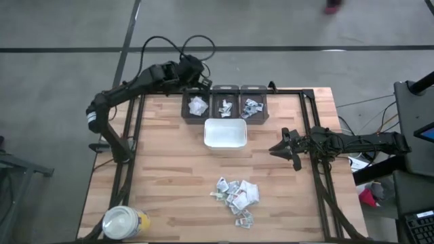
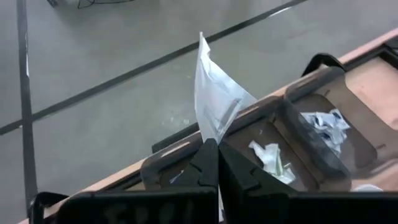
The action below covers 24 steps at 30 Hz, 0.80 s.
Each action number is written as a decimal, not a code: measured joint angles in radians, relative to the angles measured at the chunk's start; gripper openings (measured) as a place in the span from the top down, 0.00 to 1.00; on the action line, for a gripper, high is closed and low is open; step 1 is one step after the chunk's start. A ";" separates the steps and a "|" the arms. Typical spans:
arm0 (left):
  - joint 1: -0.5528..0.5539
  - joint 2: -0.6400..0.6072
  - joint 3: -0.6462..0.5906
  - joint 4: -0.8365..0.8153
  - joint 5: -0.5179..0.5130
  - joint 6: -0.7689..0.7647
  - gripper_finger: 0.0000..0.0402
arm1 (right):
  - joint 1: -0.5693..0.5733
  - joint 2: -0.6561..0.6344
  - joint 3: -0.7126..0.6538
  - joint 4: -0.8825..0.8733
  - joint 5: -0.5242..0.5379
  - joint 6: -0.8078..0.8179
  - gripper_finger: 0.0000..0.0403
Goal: Pick & Place First Aid Supplies
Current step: Put the white fingertip band aid into the left black bin
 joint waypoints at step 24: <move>0.080 -0.114 -0.665 0.695 0.228 -0.320 1.00 | 0.000 0.000 0.000 -0.003 0.000 0.003 0.81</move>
